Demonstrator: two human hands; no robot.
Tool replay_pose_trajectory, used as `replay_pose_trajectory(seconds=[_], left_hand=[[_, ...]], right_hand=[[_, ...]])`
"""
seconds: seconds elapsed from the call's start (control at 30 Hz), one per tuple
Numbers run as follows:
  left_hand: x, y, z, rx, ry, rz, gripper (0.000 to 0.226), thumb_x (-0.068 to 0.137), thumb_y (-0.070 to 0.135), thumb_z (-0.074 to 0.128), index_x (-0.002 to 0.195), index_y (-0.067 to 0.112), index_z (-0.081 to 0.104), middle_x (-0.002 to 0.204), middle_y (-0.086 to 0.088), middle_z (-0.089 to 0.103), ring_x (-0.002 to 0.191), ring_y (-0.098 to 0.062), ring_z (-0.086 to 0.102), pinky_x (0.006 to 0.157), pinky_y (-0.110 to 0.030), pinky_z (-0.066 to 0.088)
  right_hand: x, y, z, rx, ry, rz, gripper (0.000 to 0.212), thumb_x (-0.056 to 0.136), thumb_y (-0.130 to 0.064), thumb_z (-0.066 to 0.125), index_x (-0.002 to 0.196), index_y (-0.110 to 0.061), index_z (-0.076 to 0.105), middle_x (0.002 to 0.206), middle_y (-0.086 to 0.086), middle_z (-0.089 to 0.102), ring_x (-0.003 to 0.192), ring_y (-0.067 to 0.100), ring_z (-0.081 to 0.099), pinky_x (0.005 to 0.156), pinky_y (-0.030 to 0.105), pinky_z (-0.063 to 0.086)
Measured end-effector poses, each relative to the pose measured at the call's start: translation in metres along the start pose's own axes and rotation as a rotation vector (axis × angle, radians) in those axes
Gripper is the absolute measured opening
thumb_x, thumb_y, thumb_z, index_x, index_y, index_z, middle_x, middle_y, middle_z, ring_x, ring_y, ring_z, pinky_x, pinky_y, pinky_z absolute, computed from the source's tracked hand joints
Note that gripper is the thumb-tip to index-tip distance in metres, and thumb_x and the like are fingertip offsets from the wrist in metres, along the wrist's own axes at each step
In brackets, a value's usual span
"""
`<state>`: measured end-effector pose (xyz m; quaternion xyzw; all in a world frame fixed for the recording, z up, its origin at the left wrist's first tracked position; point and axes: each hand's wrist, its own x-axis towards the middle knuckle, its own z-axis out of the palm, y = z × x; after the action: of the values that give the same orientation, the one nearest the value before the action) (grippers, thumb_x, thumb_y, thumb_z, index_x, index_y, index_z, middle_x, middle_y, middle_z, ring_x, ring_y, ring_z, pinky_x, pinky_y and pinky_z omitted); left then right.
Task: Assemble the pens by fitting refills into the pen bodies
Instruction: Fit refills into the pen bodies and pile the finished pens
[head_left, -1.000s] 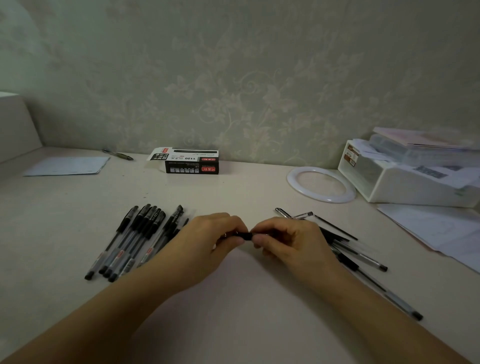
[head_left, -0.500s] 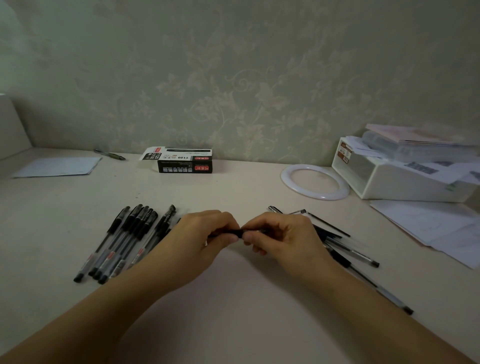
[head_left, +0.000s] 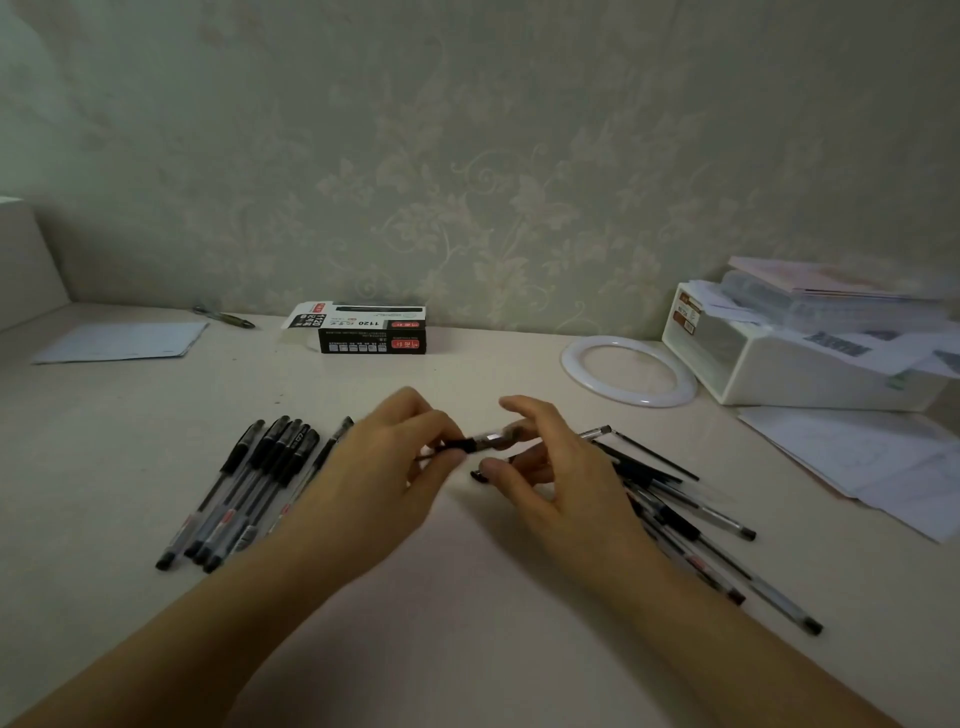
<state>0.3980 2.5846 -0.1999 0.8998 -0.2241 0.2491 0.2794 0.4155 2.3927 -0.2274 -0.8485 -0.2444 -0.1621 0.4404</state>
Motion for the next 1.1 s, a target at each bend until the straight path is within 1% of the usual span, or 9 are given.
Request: replay_pose_trajectory(seconds=[0.07,0.13,0.27,0.4,0.57,0.73,0.87,0.97,1.1], left_hand=[[0.004,-0.008,-0.010,0.108,0.131,-0.072,0.011,0.090,0.022,0.063,0.097,0.016,0.069,0.090,0.004,0.054,0.071,-0.014,0.055,0.064,-0.030,0.050],[0.006,-0.020,-0.023,0.224,0.200,-0.235,0.013,0.092,0.024,0.058,0.100,0.017,0.065,0.090,0.001,0.054,0.071,-0.018,0.054,0.062,-0.036,0.048],[0.003,-0.045,-0.035,0.395,0.111,-0.546,0.015,0.096,0.021,0.047,0.108,0.016,0.054,0.087,-0.005,0.056,0.076,-0.025,0.055,0.067,-0.041,0.051],[-0.001,-0.053,-0.034,0.412,-0.012,-0.680,0.013,0.094,0.016,0.044,0.104,0.010,0.049,0.094,-0.013,0.051,0.084,-0.033,0.054,0.074,-0.047,0.050],[-0.004,-0.055,-0.029,0.454,-0.139,-0.734,0.020,0.093,0.014,0.043,0.112,0.010,0.046,0.101,-0.013,0.045,0.090,-0.032,0.050,0.074,-0.040,0.045],[-0.004,-0.056,-0.028,0.460,-0.140,-0.736,0.023,0.094,0.018,0.043,0.115,0.011,0.047,0.097,-0.009,0.037,0.088,-0.028,0.044,0.072,-0.038,0.041],[-0.003,-0.053,-0.027,0.499,-0.105,-0.719,0.026,0.096,0.025,0.046,0.118,0.011,0.047,0.107,-0.015,0.042,0.100,-0.033,0.048,0.077,-0.041,0.044],[-0.001,-0.049,-0.025,0.498,-0.057,-0.666,0.029,0.095,0.028,0.049,0.120,0.014,0.048,0.112,-0.013,0.044,0.102,-0.031,0.048,0.079,-0.040,0.046],[-0.001,-0.037,-0.017,0.444,-0.022,-0.513,0.030,0.094,0.036,0.053,0.119,0.020,0.053,0.111,-0.005,0.047,0.095,-0.020,0.049,0.080,-0.033,0.048]], right_hand=[[0.001,0.002,-0.002,-0.046,0.022,-0.017,0.045,0.093,-0.035,0.063,0.134,-0.030,0.047,0.108,-0.017,0.060,0.086,0.002,0.063,0.074,0.011,0.048],[0.001,0.004,-0.005,-0.130,0.048,-0.057,0.039,0.094,-0.030,0.063,0.131,-0.026,0.050,0.106,-0.015,0.060,0.084,0.004,0.061,0.076,0.014,0.048],[0.001,0.007,-0.011,-0.272,0.121,-0.093,0.020,0.093,-0.022,0.063,0.114,-0.023,0.062,0.099,-0.015,0.062,0.080,0.002,0.059,0.073,0.022,0.050],[0.001,0.009,-0.014,-0.304,0.131,-0.080,0.015,0.093,-0.020,0.064,0.107,-0.022,0.066,0.096,-0.015,0.063,0.082,0.005,0.060,0.074,0.024,0.050],[0.000,0.009,-0.017,-0.334,0.109,-0.057,0.013,0.093,-0.020,0.064,0.105,-0.022,0.068,0.098,-0.014,0.064,0.085,0.006,0.059,0.076,0.024,0.050],[-0.001,0.007,-0.023,-0.470,0.062,0.038,0.011,0.092,-0.027,0.062,0.101,-0.021,0.067,0.096,-0.008,0.057,0.088,0.016,0.056,0.079,0.033,0.047],[-0.003,0.002,-0.030,-0.658,0.047,0.146,0.019,0.093,-0.042,0.057,0.095,-0.023,0.057,0.092,-0.006,0.050,0.086,0.017,0.052,0.072,0.033,0.044],[-0.004,-0.001,-0.033,-0.762,-0.024,0.254,0.028,0.091,-0.049,0.055,0.096,-0.022,0.049,0.096,-0.004,0.051,0.091,0.020,0.056,0.074,0.035,0.045],[-0.004,-0.003,-0.030,-0.757,-0.087,0.294,0.028,0.094,-0.047,0.053,0.102,-0.020,0.048,0.104,-0.002,0.050,0.094,0.020,0.057,0.078,0.035,0.047]])
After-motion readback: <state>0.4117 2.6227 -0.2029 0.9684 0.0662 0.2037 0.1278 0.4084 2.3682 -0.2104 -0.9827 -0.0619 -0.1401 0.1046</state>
